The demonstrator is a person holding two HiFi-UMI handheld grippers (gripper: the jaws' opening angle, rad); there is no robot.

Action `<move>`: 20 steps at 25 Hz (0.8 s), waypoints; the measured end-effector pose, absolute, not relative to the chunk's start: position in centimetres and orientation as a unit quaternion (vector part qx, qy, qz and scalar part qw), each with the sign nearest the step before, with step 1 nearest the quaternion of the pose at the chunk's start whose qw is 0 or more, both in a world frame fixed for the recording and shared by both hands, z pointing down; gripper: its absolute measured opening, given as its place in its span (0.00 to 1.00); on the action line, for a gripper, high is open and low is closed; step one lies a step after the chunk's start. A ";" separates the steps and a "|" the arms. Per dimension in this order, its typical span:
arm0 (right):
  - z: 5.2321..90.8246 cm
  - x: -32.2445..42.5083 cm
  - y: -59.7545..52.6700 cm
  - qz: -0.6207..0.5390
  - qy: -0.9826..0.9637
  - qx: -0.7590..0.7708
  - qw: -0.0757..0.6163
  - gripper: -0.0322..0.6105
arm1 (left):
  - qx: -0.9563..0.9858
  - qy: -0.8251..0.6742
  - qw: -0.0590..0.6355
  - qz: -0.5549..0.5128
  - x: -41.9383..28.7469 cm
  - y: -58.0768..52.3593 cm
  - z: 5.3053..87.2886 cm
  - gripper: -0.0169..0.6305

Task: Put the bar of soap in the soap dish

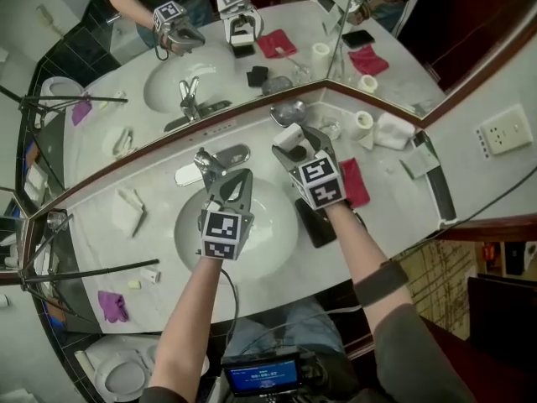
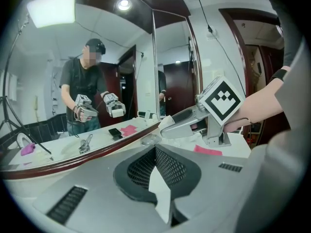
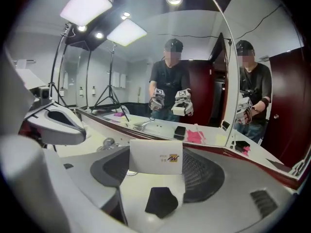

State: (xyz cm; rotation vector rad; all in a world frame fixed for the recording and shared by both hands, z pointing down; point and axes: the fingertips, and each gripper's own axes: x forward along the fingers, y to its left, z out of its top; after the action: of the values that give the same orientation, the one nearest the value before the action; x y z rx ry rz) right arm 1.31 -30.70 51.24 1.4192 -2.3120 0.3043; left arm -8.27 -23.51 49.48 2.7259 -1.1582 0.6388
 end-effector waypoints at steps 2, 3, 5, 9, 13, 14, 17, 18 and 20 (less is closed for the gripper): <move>51.4 1.5 -32.7 0.116 -0.812 0.534 0.207 0.58 | 0.897 -0.385 0.055 0.211 -8.2 -24.6 49.5 0.03; 51.6 1.6 -33.6 0.119 -0.804 0.544 0.208 0.58 | 0.896 -0.386 0.055 0.211 -8.2 -25.1 49.6 0.03; 52.0 1.8 -35.3 0.123 -0.792 0.560 0.212 0.58 | 0.896 -0.386 0.055 0.212 -8.0 -25.9 49.7 0.03; 52.7 2.4 -38.1 0.130 -0.770 0.584 0.220 0.58 | 0.896 -0.384 0.055 0.216 -7.4 -27.2 50.2 0.03; 53.9 2.3 -40.0 0.138 -0.753 0.603 0.223 0.58 | 0.895 -0.385 0.057 0.219 -7.2 -28.2 50.8 0.03; 54.2 2.2 -40.3 0.139 -0.750 0.607 0.224 0.58 | 0.894 -0.386 0.057 0.220 -7.3 -28.4 51.0 0.03; 55.5 2.0 -41.0 0.149 -0.740 0.615 0.227 0.58 | 0.892 -0.389 0.059 0.223 -7.5 -28.8 51.4 0.03; 55.9 2.1 -41.1 0.154 -0.737 0.617 0.228 0.59 | 0.891 -0.390 0.060 0.224 -7.7 -28.8 51.5 0.03; 56.4 2.5 -41.4 0.157 -0.729 0.626 0.230 0.59 | 0.890 -0.393 0.061 0.224 -8.0 -29.0 51.8 0.03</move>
State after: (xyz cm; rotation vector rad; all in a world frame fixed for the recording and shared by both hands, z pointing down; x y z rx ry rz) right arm 2.45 -41.38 56.37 1.7215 -2.0059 0.4313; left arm -8.04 -28.96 51.76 2.6913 -1.1886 0.6791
